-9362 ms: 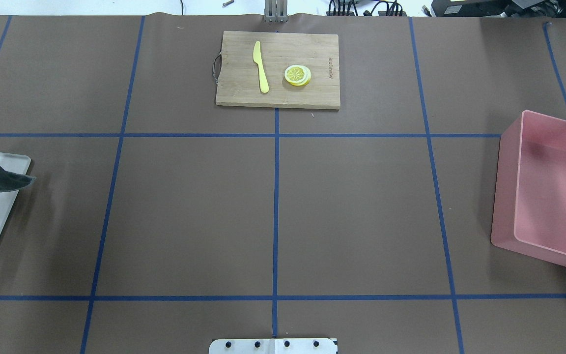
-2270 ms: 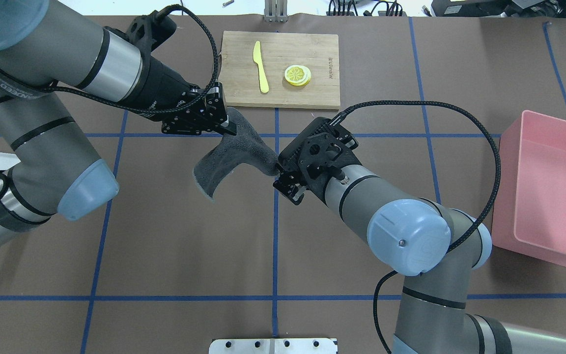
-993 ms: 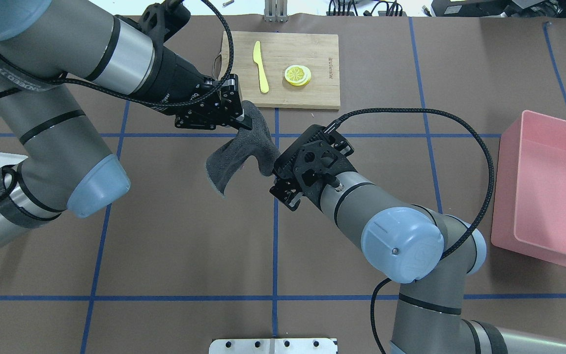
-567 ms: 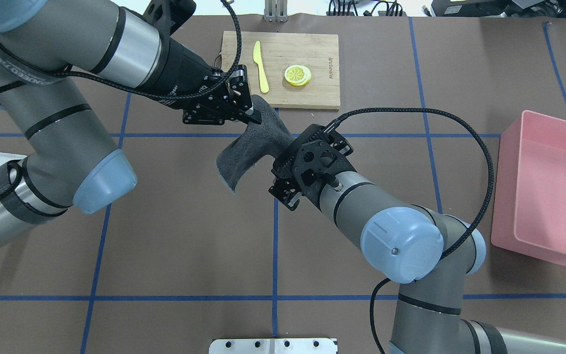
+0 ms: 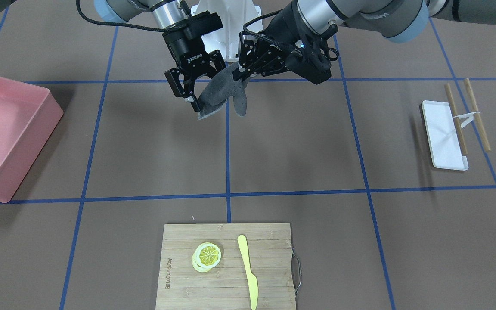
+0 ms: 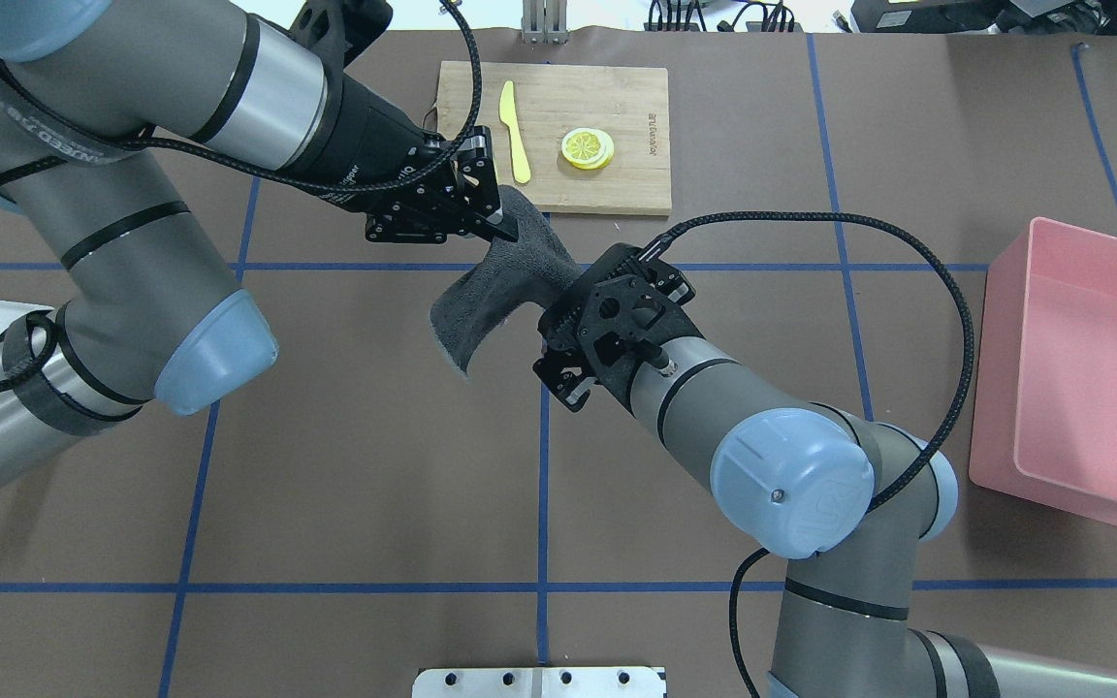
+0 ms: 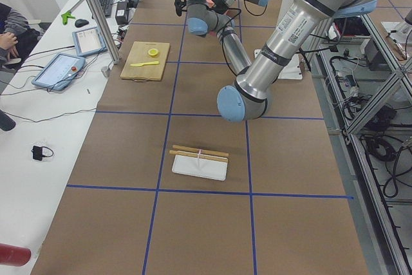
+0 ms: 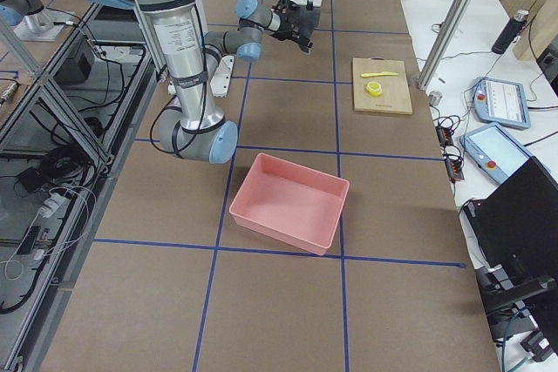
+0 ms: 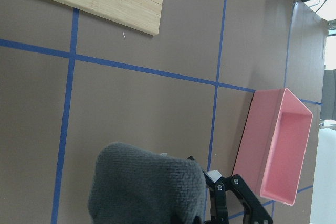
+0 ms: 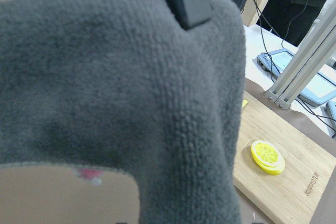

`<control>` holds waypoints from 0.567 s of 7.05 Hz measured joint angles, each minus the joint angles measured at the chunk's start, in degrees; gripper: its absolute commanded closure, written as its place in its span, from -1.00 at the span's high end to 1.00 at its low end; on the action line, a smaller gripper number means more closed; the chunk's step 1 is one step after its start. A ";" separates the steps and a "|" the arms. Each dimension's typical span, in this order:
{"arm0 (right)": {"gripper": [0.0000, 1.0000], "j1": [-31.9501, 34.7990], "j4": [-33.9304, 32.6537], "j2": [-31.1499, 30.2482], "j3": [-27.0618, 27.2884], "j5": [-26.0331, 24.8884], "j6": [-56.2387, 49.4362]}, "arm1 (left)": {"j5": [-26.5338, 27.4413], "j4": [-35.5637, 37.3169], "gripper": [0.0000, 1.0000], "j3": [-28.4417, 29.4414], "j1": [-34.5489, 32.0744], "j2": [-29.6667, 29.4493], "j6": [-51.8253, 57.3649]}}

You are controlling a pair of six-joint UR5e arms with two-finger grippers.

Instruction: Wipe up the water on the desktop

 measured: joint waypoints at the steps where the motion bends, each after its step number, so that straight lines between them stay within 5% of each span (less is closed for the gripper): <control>1: 0.66 0.00 0.00 -0.01 -0.03 -0.04 0.00 | -0.08 -0.03 -1.00 -0.14 0.00 -0.03 -0.08; 4: 0.61 0.04 -0.04 -0.07 -0.15 -0.21 0.00 | -0.42 -0.02 -1.00 -1.13 -0.10 0.08 -0.42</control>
